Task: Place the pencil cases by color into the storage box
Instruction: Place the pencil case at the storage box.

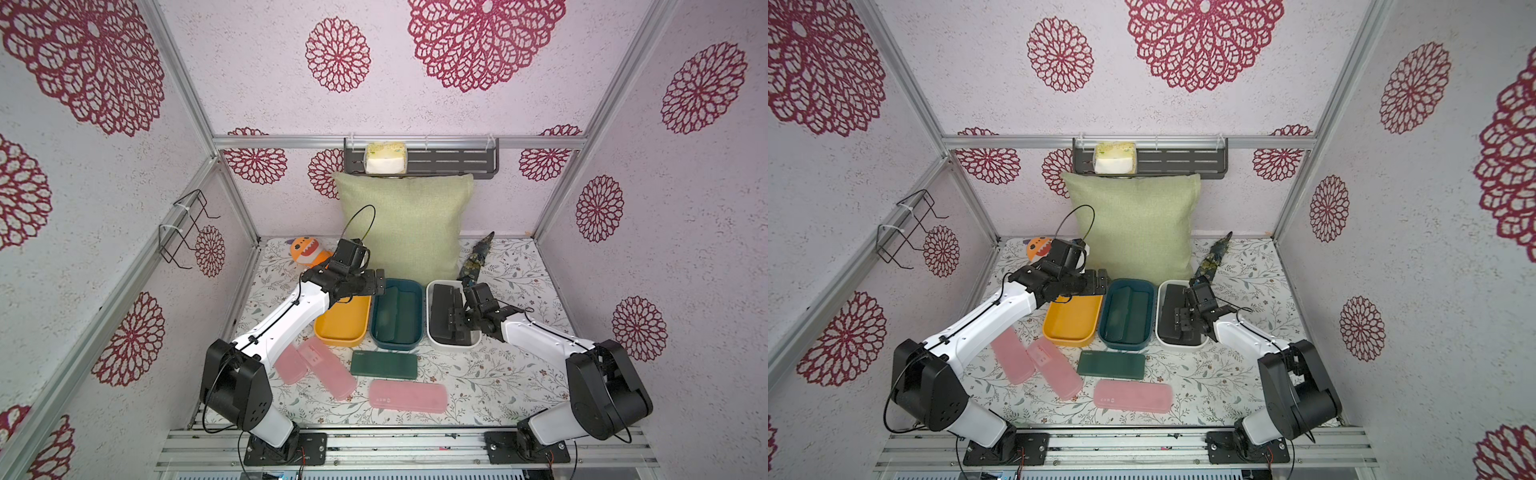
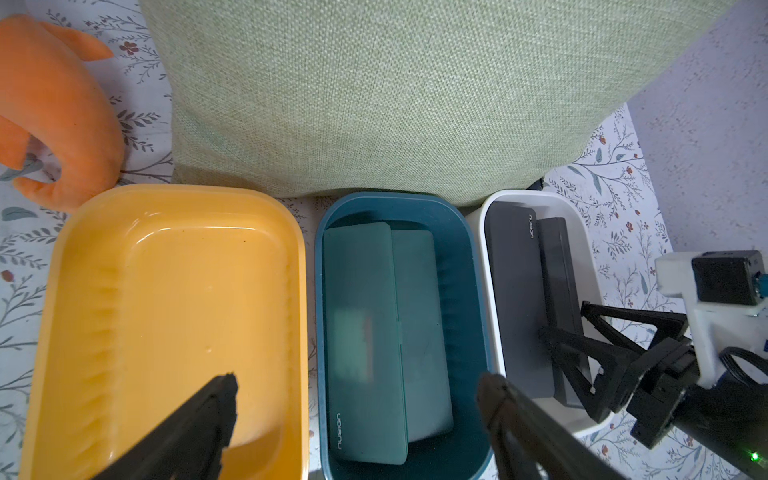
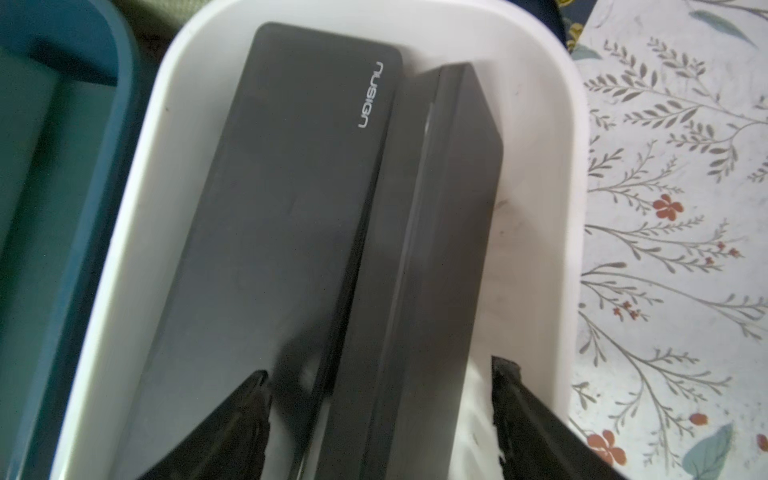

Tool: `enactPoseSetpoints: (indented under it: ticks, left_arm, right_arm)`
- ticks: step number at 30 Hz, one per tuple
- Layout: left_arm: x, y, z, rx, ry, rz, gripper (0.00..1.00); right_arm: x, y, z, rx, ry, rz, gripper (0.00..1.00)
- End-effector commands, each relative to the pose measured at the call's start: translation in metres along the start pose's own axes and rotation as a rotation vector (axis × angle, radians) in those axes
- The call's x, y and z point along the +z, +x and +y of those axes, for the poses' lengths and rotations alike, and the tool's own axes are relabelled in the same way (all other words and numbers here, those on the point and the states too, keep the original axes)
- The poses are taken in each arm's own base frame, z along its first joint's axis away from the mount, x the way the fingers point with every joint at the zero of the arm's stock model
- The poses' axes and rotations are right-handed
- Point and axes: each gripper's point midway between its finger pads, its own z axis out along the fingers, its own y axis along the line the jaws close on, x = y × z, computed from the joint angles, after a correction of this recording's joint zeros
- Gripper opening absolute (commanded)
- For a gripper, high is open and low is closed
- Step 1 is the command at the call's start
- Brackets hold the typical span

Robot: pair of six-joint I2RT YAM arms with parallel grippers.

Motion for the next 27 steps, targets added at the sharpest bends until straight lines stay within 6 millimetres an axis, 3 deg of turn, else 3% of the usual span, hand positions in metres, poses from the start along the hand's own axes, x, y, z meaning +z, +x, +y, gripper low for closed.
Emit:
enactPoseSetpoints:
  ticks: [1, 16, 23, 27]
  left_arm:
    - [-0.001, -0.005, -0.001, 0.006, 0.005, -0.002, 0.97]
    - [-0.006, -0.007, 0.002, -0.001, -0.009, -0.015, 0.97]
    - [-0.014, -0.006, 0.02, -0.07, -0.106, -0.014, 0.97]
    - [-0.016, 0.012, 0.035, -0.157, -0.177, 0.058, 0.97]
  right_arm:
    - [-0.005, -0.015, -0.005, 0.001, 0.03, -0.033, 0.85]
    - [-0.017, -0.036, 0.003, 0.002, 0.0, -0.083, 0.85]
    - [-0.045, -0.064, 0.032, -0.036, -0.163, -0.194, 0.84]
    - [-0.063, -0.073, 0.055, -0.101, -0.285, -0.243, 0.84]
